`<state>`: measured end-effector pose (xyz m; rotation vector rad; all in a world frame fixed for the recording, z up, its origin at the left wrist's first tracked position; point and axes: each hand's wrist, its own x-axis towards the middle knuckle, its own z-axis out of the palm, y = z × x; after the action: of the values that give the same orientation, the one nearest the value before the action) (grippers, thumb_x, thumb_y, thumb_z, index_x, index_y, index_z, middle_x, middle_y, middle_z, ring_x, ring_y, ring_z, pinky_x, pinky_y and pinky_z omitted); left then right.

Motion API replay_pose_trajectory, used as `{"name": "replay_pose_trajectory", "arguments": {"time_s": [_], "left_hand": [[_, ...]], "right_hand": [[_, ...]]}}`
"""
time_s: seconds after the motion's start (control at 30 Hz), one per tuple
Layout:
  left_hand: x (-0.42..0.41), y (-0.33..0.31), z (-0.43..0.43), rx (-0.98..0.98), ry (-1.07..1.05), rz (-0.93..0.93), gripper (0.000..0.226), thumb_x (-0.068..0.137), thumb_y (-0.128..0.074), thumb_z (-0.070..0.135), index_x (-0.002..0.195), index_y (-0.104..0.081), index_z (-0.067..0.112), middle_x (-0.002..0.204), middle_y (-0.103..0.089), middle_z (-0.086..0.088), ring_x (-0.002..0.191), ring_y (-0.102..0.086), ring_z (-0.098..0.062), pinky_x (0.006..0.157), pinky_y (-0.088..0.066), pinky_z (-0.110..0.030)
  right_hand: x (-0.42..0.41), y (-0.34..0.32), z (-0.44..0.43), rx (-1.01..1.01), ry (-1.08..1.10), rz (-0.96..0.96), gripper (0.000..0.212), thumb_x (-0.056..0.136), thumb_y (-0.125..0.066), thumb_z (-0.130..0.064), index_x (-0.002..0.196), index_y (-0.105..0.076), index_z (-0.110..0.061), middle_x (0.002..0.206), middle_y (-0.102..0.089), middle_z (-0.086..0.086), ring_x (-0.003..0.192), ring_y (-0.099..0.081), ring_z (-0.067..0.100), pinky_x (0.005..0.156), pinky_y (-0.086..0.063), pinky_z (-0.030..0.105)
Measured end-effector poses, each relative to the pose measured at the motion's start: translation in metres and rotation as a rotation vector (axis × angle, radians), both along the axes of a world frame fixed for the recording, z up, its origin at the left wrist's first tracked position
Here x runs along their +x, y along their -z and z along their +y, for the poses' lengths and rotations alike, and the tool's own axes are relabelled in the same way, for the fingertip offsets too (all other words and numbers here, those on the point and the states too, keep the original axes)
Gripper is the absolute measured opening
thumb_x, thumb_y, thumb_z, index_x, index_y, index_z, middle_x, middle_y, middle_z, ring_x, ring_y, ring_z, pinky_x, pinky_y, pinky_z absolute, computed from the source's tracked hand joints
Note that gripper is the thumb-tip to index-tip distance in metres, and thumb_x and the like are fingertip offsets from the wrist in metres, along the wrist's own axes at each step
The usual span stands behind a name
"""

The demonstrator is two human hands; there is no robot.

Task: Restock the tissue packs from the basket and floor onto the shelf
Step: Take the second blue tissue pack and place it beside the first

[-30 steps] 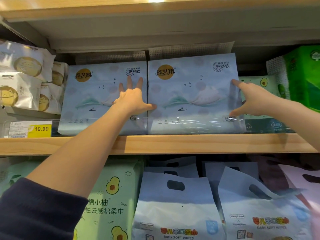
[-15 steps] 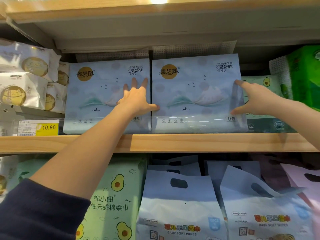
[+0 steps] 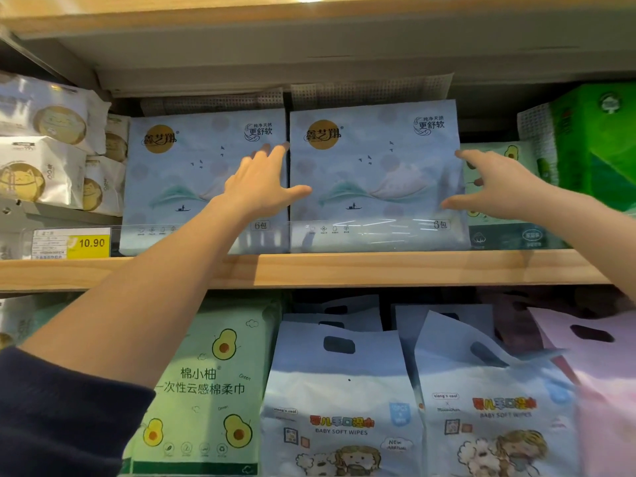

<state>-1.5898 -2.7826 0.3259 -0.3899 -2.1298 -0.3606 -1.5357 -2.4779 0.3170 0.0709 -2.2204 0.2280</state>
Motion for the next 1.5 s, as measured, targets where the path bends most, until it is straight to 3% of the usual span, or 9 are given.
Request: {"name": "replay_pose_trajectory", "arguments": {"time_s": [0.23, 0.6, 0.8, 1.03, 1.27, 1.5], "left_hand": [[0.044, 0.019, 0.016, -0.025, 0.169, 0.002, 0.062, 0.091, -0.048, 0.043, 0.144, -0.026, 0.019, 0.152, -0.03, -0.003, 0.138, -0.028, -0.023, 0.11, -0.028, -0.044], [0.148, 0.103, 0.044, -0.001, 0.182, -0.133, 0.055, 0.094, -0.044, 0.038, 0.142, -0.032, 0.015, 0.149, -0.035, -0.004, 0.136, -0.032, -0.021, 0.107, -0.027, -0.033], [0.206, 0.169, 0.048, -0.03, 0.191, -0.279, 0.058, 0.093, -0.047, 0.038, 0.143, -0.03, 0.016, 0.147, -0.037, -0.007, 0.134, -0.036, -0.025, 0.106, -0.032, -0.038], [0.284, 0.257, 0.052, -0.099, 0.29, -0.412, 0.06, 0.092, -0.049, 0.038, 0.144, -0.028, 0.015, 0.149, -0.035, -0.004, 0.135, -0.035, -0.021, 0.105, -0.029, -0.032], [0.361, 0.361, 0.051, -0.218, 0.295, -0.595, 0.058, 0.09, -0.053, 0.034, 0.139, -0.036, 0.009, 0.143, -0.043, -0.012, 0.13, -0.04, -0.029, 0.103, -0.032, -0.037], [0.426, 0.452, 0.056, -0.301, 0.278, -0.751, 0.062, 0.091, -0.05, 0.042, 0.143, -0.03, 0.016, 0.148, -0.038, -0.005, 0.134, -0.036, -0.023, 0.103, -0.033, -0.036]], "right_hand": [[0.041, 0.013, 0.012, -0.006, -0.082, 0.012, 0.072, 0.081, -0.064, -0.037, 0.14, -0.031, -0.014, 0.144, -0.039, 0.013, 0.129, -0.04, 0.032, 0.103, -0.034, 0.044], [0.137, 0.085, 0.046, 0.064, -0.148, -0.081, 0.065, 0.085, -0.057, -0.04, 0.139, -0.034, -0.011, 0.141, -0.043, 0.016, 0.127, -0.041, 0.033, 0.103, -0.033, 0.042], [0.204, 0.157, 0.051, 0.008, -0.197, -0.198, 0.064, 0.084, -0.061, -0.032, 0.137, -0.035, -0.007, 0.142, -0.042, 0.017, 0.128, -0.04, 0.032, 0.103, -0.033, 0.041], [0.292, 0.267, 0.061, -0.089, -0.161, -0.38, 0.067, 0.084, -0.06, -0.035, 0.14, -0.03, -0.012, 0.145, -0.038, 0.011, 0.131, -0.037, 0.029, 0.102, -0.034, 0.041], [0.386, 0.367, 0.062, -0.098, -0.112, -0.631, 0.068, 0.086, -0.057, -0.038, 0.142, -0.028, -0.012, 0.146, -0.036, 0.012, 0.133, -0.034, 0.029, 0.105, -0.031, 0.04], [0.459, 0.449, 0.063, -0.112, -0.082, -0.794, 0.07, 0.086, -0.056, -0.041, 0.143, -0.026, -0.012, 0.148, -0.034, 0.011, 0.135, -0.031, 0.028, 0.107, -0.031, 0.041]]}}
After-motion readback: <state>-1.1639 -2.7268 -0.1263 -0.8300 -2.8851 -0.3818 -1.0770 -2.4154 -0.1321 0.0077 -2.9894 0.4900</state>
